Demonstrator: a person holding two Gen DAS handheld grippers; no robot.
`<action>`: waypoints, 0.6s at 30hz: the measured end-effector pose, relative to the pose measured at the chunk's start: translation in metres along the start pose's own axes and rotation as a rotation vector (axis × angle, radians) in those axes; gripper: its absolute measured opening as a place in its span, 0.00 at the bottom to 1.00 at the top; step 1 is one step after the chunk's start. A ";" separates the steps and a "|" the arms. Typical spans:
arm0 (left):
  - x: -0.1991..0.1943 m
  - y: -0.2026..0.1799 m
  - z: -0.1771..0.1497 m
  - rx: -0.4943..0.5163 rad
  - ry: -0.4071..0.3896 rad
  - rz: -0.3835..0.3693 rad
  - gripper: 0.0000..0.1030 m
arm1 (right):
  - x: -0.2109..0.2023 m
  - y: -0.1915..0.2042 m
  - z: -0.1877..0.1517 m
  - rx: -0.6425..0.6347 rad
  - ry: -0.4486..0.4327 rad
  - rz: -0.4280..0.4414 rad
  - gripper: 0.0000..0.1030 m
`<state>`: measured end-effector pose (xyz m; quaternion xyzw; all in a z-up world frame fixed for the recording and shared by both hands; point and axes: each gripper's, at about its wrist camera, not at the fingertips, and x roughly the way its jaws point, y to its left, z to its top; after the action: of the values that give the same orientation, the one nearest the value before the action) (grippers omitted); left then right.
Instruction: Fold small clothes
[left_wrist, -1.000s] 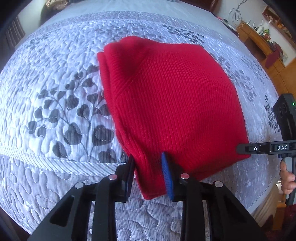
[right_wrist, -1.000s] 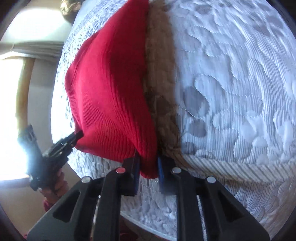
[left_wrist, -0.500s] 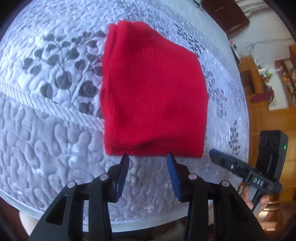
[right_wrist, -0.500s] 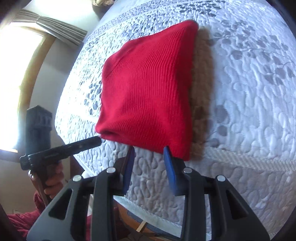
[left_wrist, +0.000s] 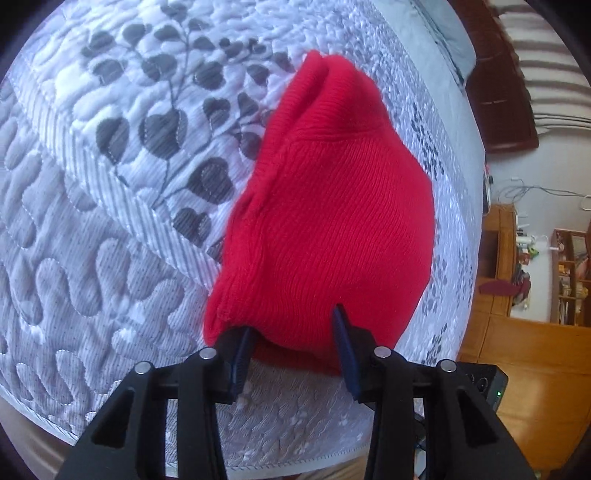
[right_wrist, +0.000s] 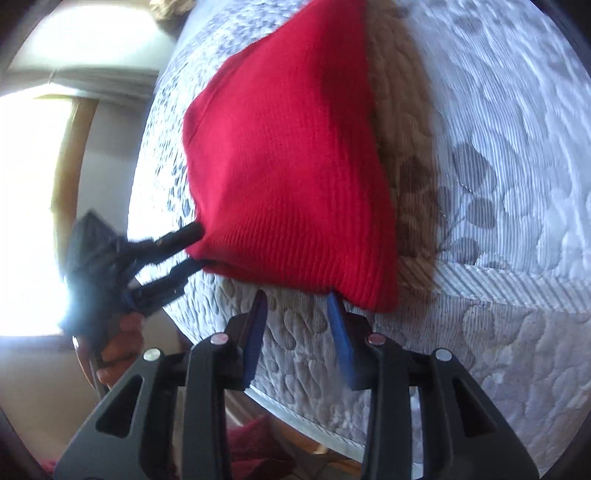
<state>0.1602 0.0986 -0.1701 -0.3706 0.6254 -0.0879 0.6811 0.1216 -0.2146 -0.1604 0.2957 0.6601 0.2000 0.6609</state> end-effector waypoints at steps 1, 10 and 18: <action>-0.006 -0.003 -0.002 0.023 -0.038 0.026 0.27 | 0.000 -0.004 0.003 0.026 0.000 0.014 0.33; -0.008 -0.036 -0.033 0.323 -0.136 0.326 0.13 | -0.019 0.011 0.003 -0.099 -0.072 -0.199 0.01; 0.009 -0.036 -0.037 0.428 -0.074 0.380 0.24 | 0.002 0.010 -0.007 -0.143 0.016 -0.251 0.01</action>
<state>0.1409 0.0532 -0.1527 -0.0973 0.6257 -0.0750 0.7704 0.1165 -0.2048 -0.1552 0.1614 0.6812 0.1644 0.6949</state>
